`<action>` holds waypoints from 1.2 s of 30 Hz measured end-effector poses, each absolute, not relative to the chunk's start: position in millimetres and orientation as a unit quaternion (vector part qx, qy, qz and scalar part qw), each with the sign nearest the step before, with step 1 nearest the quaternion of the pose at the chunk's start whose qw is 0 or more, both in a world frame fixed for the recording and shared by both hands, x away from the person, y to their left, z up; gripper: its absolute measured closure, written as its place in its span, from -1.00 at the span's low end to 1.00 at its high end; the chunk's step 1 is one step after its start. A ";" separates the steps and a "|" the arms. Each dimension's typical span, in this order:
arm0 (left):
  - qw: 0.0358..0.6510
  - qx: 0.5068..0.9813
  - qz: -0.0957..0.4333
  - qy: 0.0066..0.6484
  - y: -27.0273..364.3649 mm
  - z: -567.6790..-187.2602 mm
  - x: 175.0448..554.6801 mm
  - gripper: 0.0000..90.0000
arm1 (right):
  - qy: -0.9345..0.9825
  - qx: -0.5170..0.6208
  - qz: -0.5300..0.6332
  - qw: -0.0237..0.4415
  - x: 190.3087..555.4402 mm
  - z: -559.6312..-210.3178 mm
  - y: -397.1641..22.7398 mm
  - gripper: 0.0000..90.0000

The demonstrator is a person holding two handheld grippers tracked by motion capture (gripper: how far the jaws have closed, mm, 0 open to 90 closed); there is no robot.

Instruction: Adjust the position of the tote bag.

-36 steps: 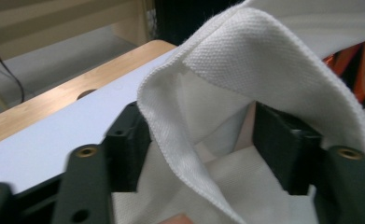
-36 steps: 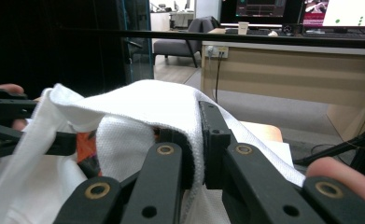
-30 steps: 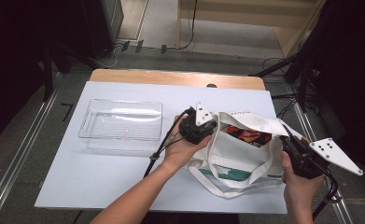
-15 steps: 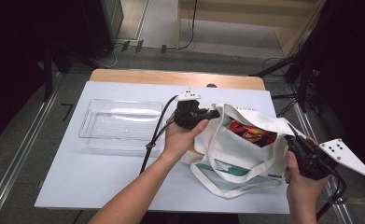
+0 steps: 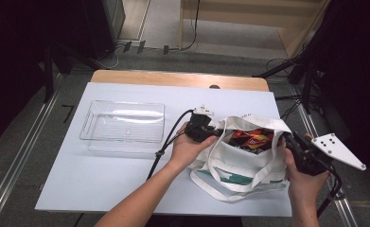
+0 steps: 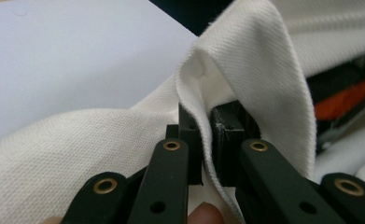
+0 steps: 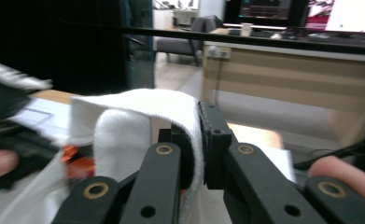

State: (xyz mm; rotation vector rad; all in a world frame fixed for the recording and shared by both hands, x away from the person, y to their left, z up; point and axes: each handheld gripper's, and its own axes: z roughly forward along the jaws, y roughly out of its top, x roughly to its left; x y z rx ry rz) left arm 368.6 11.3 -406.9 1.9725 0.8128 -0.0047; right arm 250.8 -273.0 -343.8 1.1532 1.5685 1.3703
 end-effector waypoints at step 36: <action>0.499 0.803 0.135 0.296 7.3 -375.6 335.5 0.00 | 0.624 0.488 0.562 0.236 288.6 -393.3 -290.4 0.97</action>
